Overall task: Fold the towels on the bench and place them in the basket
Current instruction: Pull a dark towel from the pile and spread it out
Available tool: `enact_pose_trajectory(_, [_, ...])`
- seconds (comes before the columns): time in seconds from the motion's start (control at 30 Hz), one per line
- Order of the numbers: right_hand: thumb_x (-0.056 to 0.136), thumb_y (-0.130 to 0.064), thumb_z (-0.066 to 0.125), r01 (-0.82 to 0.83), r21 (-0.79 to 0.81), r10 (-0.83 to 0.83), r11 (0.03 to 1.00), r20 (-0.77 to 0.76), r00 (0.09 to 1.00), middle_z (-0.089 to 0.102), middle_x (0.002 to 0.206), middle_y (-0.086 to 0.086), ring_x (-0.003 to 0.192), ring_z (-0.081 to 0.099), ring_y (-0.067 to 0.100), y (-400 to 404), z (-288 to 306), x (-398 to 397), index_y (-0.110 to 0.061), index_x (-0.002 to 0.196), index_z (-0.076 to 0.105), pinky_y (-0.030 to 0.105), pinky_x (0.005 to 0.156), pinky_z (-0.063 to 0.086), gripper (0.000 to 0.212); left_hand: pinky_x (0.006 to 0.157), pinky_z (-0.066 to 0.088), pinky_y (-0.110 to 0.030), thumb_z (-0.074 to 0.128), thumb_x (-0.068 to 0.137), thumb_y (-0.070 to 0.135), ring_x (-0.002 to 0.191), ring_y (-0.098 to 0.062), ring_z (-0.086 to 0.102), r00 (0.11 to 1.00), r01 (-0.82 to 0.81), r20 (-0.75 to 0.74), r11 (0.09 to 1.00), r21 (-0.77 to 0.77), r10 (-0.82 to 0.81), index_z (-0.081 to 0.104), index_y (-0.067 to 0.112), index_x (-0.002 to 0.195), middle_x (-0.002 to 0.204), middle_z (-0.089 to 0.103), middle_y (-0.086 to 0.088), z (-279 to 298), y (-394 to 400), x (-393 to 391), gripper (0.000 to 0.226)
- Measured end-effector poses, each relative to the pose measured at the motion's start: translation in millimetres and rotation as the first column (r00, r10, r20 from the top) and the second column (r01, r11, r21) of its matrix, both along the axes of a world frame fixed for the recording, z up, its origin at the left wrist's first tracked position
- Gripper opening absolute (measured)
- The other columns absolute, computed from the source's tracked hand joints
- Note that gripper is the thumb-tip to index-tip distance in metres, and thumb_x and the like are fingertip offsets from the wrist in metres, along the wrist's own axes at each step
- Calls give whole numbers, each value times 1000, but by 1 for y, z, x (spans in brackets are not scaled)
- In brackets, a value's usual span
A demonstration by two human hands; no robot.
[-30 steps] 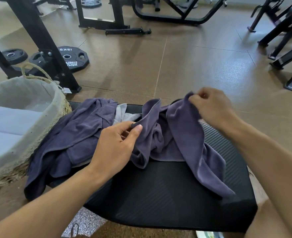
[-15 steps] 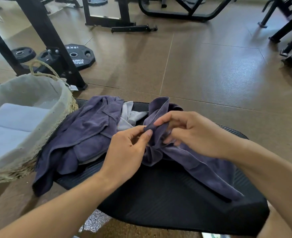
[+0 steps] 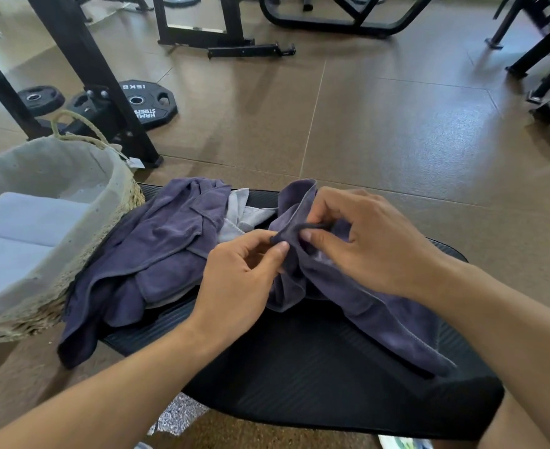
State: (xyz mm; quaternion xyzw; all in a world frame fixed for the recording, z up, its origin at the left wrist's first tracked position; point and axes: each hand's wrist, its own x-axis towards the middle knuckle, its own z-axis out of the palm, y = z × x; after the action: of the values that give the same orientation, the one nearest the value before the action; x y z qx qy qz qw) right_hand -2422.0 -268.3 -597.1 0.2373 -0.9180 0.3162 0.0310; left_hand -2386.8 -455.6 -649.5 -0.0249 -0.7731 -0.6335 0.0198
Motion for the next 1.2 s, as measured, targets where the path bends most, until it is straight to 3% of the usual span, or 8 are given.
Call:
enact_pose_trajectory(0.1, [92, -28, 71, 20, -71, -15, 997, 72, 997, 65, 62, -13, 57, 54, 10, 0, 0, 0, -26, 82, 57, 18, 57, 42, 17, 65, 52, -19, 63, 97, 10, 68, -3, 67, 1000, -9, -9, 1000, 3, 9, 74, 24, 92, 76, 75, 9, 4, 1, 1, 19])
enact_pose_trajectory(0.2, [91, -32, 73, 64, -107, -49, 992, 131, 990, 62, 56, -17, 49, 48, 5, 2, -2, -3, -28, 81, 61, 16, 53, 40, 16, 63, 50, -16, 62, 98, 9, 65, 0, 64, 1000, 7, -17, 1000, 22, -7, 73, 26, 88, 71, 72, 12, 9, 3, 3, 23])
enact_pose_trajectory(0.3, [88, -34, 75, 56, -104, -38, 993, 166, 985, 66, 63, -22, 60, 59, 3, 2, -4, -4, -30, 85, 70, 16, 62, 46, 7, 64, 48, -12, 60, 99, 6, 64, 4, 62, 999, 25, -26, 999, 40, -24, 73, 24, 88, 70, 71, 16, 12, 4, 5, 24])
enact_pose_trajectory(0.43, [86, -38, 75, 37, -93, -19, 995, 183, 983, 74, 79, -9, 77, 67, 12, 3, -10, -7, -30, 87, 75, 32, 77, 49, 8, 63, 46, -11, 58, 99, 5, 63, 5, 61, 999, 42, -21, 999, 29, -42, 73, 22, 89, 68, 69, 17, 13, 4, 6, 25])
enact_pose_trajectory(0.6, [85, -39, 78, 30, -112, -11, 993, 170, 985, 74, 79, -7, 76, 68, 17, 4, -11, -9, -31, 85, 75, 33, 76, 49, 9, 66, 50, -15, 51, 103, 7, 69, -2, 66, 998, 54, 23, 998, 35, -55, 75, 20, 93, 74, 74, 7, 11, 2, 4, 28])
enact_pose_trajectory(0.8, [84, -39, 79, 24, -97, -10, 995, 142, 990, 75, 85, -14, 81, 69, 7, 5, -12, -8, -31, 88, 76, 30, 78, 50, 9, 70, 55, -25, 41, 95, 26, 72, -7, 70, 995, 77, 57, 992, 99, -83, 78, 37, 87, 79, 77, 5, 9, 3, 3, 40])
enact_pose_trajectory(0.97, [86, -39, 77, 13, -83, -4, 996, 115, 993, 74, 82, -15, 77, 68, 5, 5, -12, -8, -31, 87, 75, 30, 75, 49, 9, 69, 52, -16, 58, 101, 16, 72, -2, 67, 994, 103, 23, 994, 44, -105, 76, 19, 98, 78, 75, 5, 10, 4, 5, 18])
enact_pose_trajectory(1.2, [85, -42, 78, -3, -76, 12, 997, 122, 992, 75, 90, -18, 85, 70, 2, 6, -11, -7, -32, 88, 76, 36, 81, 54, 11, 69, 51, -16, 63, 95, 24, 68, 0, 64, 993, 114, 12, 993, 28, -114, 76, 23, 94, 73, 72, 10, 8, 4, 5, 13])
